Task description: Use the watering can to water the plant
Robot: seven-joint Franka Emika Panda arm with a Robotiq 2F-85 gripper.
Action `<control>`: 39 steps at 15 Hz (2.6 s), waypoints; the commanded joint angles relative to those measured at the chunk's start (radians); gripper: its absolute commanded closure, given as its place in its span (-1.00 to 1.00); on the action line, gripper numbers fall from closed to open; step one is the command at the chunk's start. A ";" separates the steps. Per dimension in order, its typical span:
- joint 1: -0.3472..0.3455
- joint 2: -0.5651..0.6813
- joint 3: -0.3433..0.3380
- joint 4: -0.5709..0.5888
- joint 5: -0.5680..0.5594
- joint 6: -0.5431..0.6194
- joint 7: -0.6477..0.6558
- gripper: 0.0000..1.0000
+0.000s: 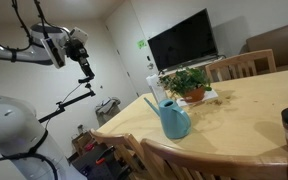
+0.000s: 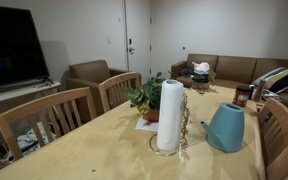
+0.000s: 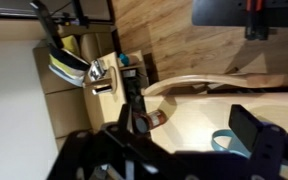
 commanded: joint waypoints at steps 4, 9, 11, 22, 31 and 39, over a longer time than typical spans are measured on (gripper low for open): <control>0.116 0.012 -0.109 -0.076 -0.216 0.149 -0.095 -1.00; 0.143 -0.032 -0.288 -0.221 -0.208 0.533 -0.180 -1.00; 0.118 -0.049 -0.353 -0.278 -0.191 0.666 -0.245 -1.00; 0.147 0.010 -0.486 -0.231 -0.174 0.669 -0.253 -1.00; -0.078 0.063 -0.420 -0.228 -0.781 0.721 -0.069 -1.00; -0.101 0.291 -0.595 -0.188 -1.013 0.986 0.008 -1.00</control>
